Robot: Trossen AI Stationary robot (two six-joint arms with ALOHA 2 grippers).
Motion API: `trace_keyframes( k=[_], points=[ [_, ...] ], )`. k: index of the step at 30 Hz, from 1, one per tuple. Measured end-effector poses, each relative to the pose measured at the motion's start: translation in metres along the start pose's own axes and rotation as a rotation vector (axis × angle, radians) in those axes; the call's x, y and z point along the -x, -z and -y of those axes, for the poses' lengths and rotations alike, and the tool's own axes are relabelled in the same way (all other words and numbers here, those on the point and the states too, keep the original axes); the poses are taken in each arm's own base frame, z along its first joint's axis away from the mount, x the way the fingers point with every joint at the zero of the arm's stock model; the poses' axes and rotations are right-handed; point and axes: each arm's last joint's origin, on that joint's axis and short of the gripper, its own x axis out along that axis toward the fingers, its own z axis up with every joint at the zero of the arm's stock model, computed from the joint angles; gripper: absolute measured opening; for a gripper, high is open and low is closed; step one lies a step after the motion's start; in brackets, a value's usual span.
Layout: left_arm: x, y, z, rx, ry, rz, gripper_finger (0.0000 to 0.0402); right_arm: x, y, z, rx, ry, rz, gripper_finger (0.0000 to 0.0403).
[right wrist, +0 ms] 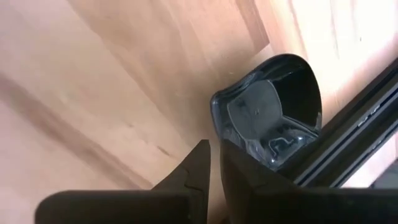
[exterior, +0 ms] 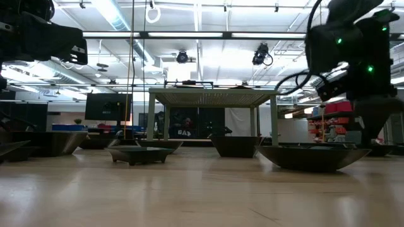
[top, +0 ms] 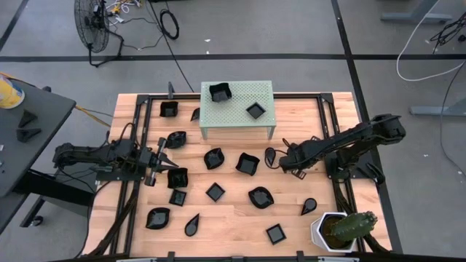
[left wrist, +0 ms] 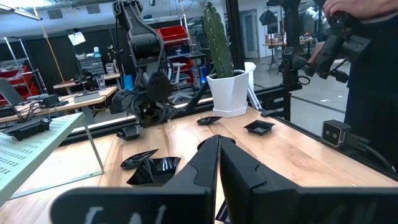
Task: Pick & Place Mini shaped plates
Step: Put the leaf shaped plate on the shelf
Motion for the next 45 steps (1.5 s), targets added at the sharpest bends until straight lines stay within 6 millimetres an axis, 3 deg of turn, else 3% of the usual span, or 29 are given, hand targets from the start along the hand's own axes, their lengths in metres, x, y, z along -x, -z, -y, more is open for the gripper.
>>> trace_keyframes(
  k=[10,27,45],
  points=[
    [0.000,0.000,0.000,0.000,0.000,0.000,0.0023,0.012,0.012,0.006,0.106,-0.040,0.046,0.0045],
    [0.000,0.000,0.000,0.000,0.000,0.000,0.0023,-0.001,0.031,0.005,0.269,-0.091,0.032,0.0174],
    [0.000,0.000,0.000,0.000,0.000,0.000,0.0023,-0.024,0.031,-0.004,0.142,-0.068,-0.006,0.0164]
  ],
)
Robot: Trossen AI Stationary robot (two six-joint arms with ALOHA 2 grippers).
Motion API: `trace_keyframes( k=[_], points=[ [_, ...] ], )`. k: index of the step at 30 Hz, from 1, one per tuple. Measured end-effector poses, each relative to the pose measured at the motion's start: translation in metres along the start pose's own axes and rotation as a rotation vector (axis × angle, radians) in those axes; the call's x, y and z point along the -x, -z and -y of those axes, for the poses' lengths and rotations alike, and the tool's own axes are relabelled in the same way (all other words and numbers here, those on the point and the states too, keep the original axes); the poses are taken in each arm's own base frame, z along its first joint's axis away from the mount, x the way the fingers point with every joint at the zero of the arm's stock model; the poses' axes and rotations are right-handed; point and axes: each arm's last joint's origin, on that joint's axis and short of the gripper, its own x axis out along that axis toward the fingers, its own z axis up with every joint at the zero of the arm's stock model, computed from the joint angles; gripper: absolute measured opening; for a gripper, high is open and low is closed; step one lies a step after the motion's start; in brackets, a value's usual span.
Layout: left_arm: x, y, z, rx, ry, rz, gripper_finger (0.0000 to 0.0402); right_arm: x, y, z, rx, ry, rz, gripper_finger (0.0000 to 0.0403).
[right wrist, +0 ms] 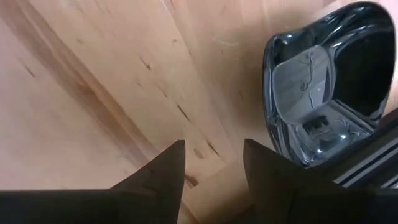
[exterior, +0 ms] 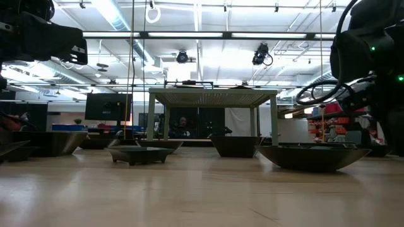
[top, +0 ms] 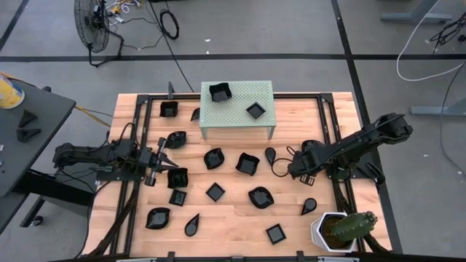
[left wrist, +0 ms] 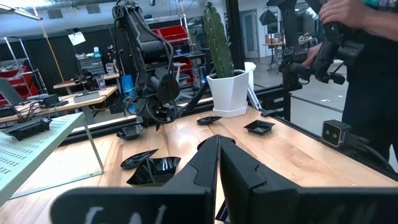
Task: Pick & Place Mini shaped plates
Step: Put the leaf shaped plate on the shelf
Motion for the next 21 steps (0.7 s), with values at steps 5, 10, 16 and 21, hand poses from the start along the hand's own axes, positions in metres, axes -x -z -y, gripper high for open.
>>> trace_keyframes(
  k=[5,10,16,21],
  points=[
    [0.0000,0.0001,0.0000,0.000,0.000,0.000,0.0023,-0.0021,-0.0012,-0.0003,0.001,0.011,0.033,0.0164],
    [0.0000,0.0001,0.0000,0.000,0.000,0.000,0.0023,-0.0020,-0.0034,-0.0021,-0.001,-0.004,0.059,0.0164],
    [0.0000,0.0000,0.0000,0.000,0.000,0.000,0.0023,-0.0024,-0.0049,-0.0035,0.030,-0.017,0.076,0.0164],
    [0.0000,0.0001,0.0000,0.000,0.000,0.000,0.0023,-0.0036,-0.0053,-0.0039,0.051,-0.014,0.094,0.0164]
  ],
)
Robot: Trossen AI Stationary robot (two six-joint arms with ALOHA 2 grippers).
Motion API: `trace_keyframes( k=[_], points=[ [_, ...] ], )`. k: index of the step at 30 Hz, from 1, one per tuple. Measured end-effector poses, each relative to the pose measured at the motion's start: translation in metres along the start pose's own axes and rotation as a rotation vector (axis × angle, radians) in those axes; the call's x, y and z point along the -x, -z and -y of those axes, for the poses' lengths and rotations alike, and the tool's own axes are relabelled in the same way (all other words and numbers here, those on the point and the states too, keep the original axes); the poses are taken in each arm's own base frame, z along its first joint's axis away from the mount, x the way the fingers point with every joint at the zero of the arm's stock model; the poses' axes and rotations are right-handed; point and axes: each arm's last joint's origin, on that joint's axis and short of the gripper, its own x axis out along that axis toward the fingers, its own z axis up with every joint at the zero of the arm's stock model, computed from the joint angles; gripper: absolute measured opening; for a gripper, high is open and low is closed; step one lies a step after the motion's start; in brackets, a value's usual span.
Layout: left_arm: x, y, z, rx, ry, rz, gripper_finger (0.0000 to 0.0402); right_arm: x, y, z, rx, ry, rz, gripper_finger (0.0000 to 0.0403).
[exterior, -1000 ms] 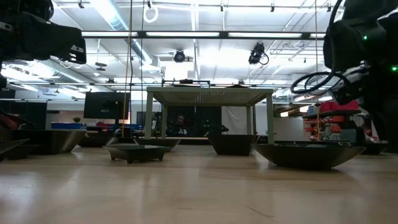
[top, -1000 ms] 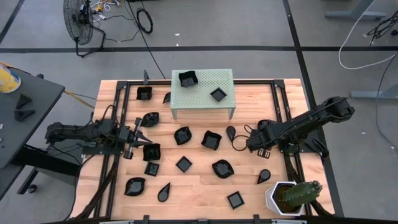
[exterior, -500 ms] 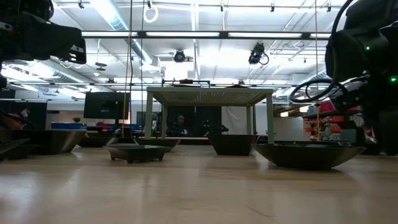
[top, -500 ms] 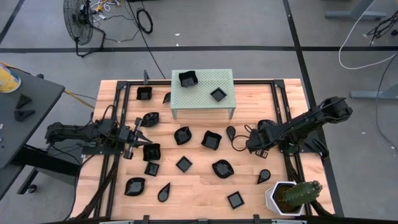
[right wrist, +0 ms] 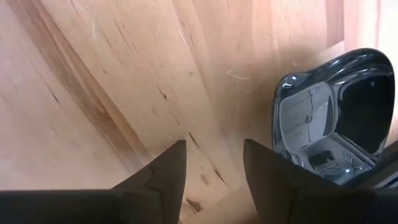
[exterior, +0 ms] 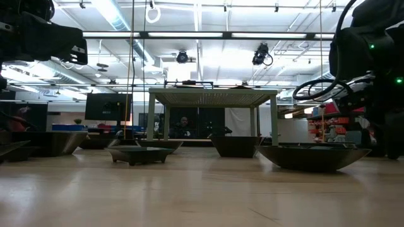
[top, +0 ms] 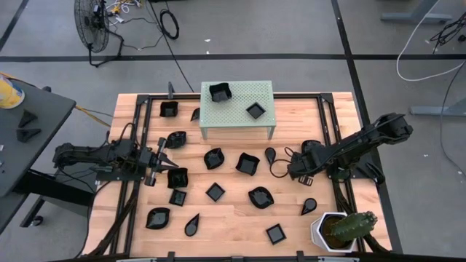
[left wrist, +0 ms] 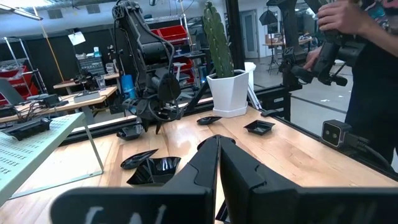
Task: Pick & Place Mini shaped plates
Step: Put the leaf shaped plate on the shelf
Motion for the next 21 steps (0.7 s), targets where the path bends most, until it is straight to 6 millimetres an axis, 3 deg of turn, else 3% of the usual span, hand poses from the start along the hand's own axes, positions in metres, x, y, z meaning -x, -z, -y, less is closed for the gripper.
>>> trace_keyframes(
  k=[6,14,21],
  points=[
    [0.000,0.000,0.000,0.000,0.000,0.000,0.0023,0.001,0.001,0.001,0.025,0.012,-0.014,0.0164],
    [0.000,0.000,0.000,0.000,0.000,0.000,0.0023,0.022,-0.011,-0.002,0.008,-0.020,0.002,0.0164],
    [0.000,0.000,0.000,0.000,0.000,0.000,0.0023,0.016,-0.009,0.006,-0.008,0.051,-0.009,0.0164]
  ],
)
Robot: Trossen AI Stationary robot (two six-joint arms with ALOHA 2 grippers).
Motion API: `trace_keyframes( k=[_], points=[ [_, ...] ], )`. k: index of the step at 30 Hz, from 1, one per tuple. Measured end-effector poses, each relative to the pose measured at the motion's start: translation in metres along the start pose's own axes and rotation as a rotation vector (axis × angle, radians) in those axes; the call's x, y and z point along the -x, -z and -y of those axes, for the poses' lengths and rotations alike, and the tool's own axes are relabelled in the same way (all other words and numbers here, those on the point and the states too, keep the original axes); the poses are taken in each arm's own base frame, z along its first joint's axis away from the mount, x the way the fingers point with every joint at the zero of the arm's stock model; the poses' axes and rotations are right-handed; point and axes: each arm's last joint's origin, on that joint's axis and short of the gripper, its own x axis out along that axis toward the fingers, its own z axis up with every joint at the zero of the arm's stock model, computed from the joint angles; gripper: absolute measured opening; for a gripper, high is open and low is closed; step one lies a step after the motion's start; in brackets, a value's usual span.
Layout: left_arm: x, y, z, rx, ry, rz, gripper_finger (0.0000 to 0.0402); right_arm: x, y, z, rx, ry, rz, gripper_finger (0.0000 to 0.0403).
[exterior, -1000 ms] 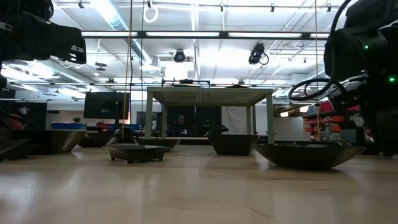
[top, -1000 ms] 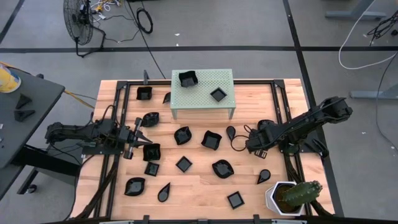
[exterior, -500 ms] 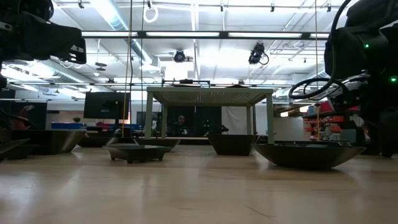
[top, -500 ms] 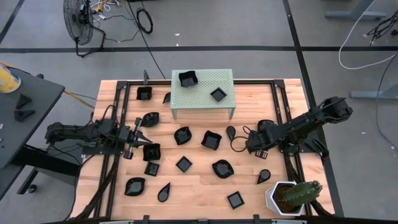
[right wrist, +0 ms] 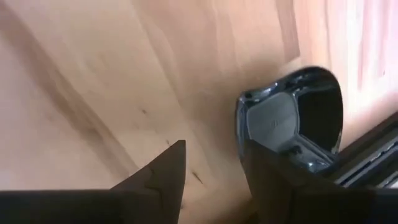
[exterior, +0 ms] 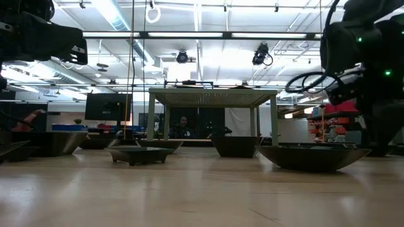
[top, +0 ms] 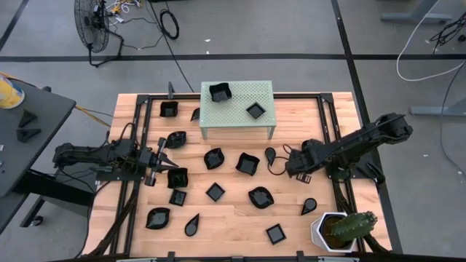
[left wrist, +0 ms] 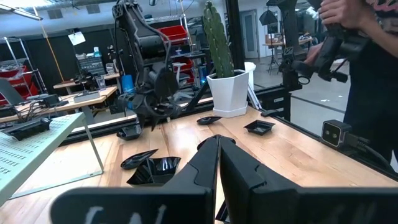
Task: Pick & Place Mini shaped plates
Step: Put the leaf shaped plate on the shelf
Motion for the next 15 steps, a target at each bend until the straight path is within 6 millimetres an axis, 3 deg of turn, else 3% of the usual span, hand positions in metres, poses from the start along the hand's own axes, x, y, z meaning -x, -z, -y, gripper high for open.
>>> trace_keyframes(
  k=[15],
  points=[
    [0.000,0.000,0.000,0.000,0.000,0.000,0.0023,-0.022,0.003,0.004,-0.055,0.051,-0.041,0.0164]
  ],
)
